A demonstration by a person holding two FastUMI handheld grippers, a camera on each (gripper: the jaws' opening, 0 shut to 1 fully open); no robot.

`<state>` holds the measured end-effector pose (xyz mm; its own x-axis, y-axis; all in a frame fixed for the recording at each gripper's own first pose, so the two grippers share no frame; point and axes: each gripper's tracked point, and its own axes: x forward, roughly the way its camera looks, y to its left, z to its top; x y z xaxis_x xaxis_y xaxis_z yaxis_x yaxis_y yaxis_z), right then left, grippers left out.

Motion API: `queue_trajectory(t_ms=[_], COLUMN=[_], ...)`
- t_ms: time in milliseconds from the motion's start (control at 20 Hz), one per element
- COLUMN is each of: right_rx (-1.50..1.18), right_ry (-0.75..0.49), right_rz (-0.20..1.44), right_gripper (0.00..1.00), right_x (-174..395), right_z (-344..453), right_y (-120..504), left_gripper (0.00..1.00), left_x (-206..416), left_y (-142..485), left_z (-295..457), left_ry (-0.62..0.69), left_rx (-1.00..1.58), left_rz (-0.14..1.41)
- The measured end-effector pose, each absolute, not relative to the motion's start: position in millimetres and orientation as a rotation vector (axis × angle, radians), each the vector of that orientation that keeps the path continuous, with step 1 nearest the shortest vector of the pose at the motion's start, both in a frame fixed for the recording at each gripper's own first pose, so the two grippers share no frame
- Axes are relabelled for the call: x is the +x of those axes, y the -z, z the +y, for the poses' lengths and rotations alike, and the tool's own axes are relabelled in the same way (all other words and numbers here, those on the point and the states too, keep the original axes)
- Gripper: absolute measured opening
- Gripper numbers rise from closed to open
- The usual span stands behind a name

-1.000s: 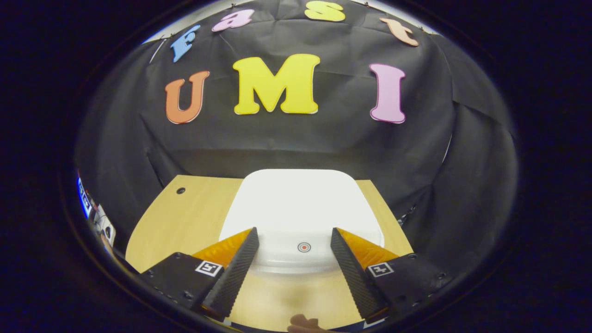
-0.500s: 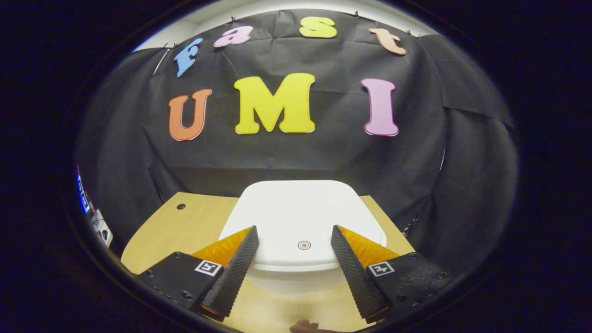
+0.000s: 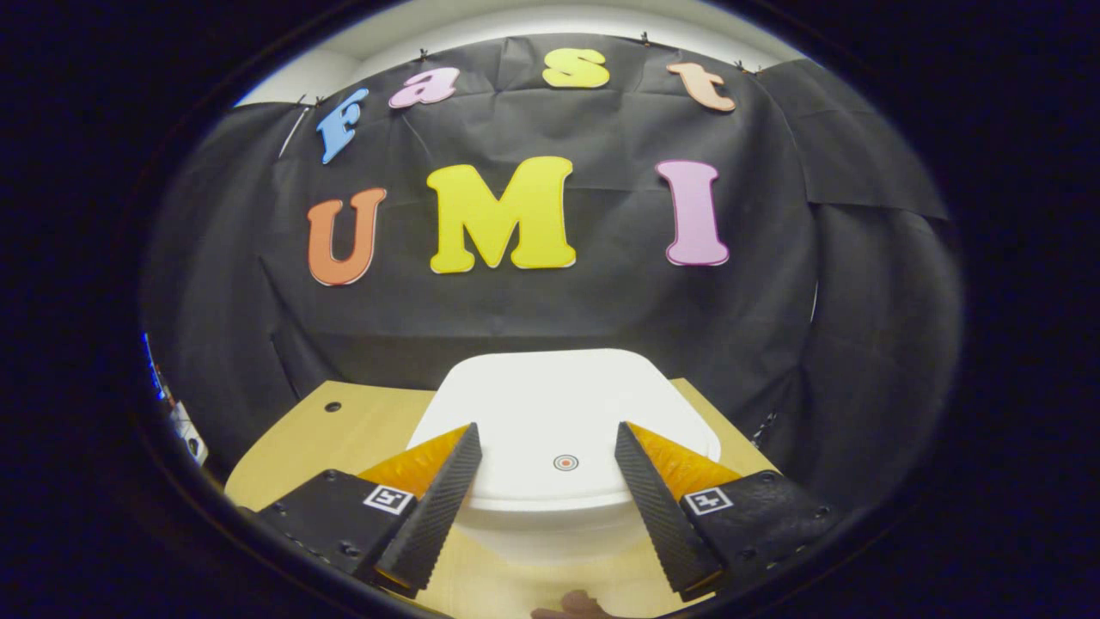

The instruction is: Press the lid of the desktop garbage bin to open it, pick up the crumpled paper on the desktop and throw it into the bin, then pick up the pop can on the desktop and drop it into the bin, and finally close the garbage bin lid.

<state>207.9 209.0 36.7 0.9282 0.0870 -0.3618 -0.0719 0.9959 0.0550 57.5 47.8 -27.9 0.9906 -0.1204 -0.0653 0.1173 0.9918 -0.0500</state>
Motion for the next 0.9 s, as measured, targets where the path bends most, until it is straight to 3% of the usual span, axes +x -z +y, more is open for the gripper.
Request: queue_trajectory(t_ms=[500,900], right_rx=[0.02,-0.084], right_ry=[-0.153,-0.018], right_rz=[0.26,0.054], right_gripper=[0.96,0.95], right_x=[172.7,91.2], right_z=[190.4,128.6], right_y=[-40.8,-38.1], left_gripper=[0.95,0.96], left_x=[57.3,58.2], left_y=[20.1,19.9], left_z=[65.5,61.4], left_ry=[0.092,0.109], left_rx=[-0.069,-0.063], left_rz=[0.047,0.042])
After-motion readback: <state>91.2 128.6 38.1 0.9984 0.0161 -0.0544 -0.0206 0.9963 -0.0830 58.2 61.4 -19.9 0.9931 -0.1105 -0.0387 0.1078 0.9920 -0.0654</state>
